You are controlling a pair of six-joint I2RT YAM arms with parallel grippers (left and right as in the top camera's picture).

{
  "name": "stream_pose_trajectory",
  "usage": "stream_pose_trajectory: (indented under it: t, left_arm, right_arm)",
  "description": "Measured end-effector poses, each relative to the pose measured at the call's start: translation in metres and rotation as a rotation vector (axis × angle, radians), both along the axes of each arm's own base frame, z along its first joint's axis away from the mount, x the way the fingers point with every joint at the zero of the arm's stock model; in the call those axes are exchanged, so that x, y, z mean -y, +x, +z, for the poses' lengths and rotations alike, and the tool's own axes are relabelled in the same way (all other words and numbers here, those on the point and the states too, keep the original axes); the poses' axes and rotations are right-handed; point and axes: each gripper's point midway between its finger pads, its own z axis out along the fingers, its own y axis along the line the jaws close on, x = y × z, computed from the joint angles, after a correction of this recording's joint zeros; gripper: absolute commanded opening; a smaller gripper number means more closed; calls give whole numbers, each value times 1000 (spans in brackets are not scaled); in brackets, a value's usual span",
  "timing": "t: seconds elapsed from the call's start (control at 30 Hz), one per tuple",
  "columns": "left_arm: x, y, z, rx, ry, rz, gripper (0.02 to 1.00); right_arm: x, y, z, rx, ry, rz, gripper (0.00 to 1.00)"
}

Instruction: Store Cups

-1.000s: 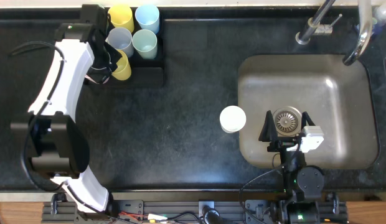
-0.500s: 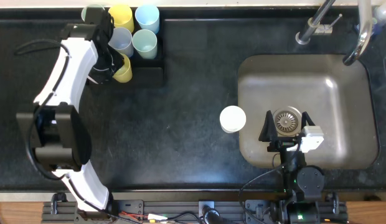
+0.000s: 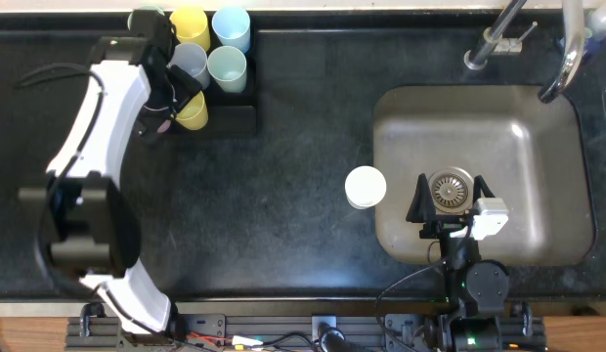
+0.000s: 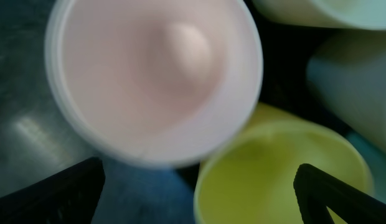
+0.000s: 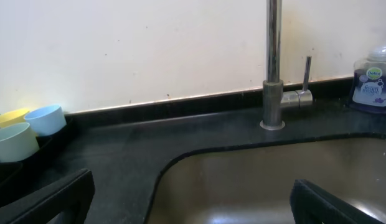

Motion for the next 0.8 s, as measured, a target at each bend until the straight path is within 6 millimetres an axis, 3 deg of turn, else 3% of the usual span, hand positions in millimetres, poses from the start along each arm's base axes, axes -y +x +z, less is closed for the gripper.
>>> stream_pose_trajectory:
  t: [0.2,0.37,0.47,0.53,0.63,0.7,0.8]
  left_arm:
    - [-1,-39,76,101,-4,-1,998]
    - [-8,-107,143,170,40,-69,998]
    - [-15,-147,170,250,106,-162,998]
    - [-19,-170,176,312,157,-234,998]
    - [-22,-191,164,440,253,-363,998]
    - [-21,-191,146,536,314,-440,998]
    - [-17,-174,112,692,400,-533,998]
  right_arm:
    - [0,0,0,0,0,0,998]
    - [0,0,0,0,0,0,998]
    - [0,0,0,0,0,0,998]
    - [0,0,0,0,0,0,996]
    - [0,0,0,0,1,0,998]
    - [0,0,0,0,0,0,998]
    - [0,0,0,0,0,0,998]
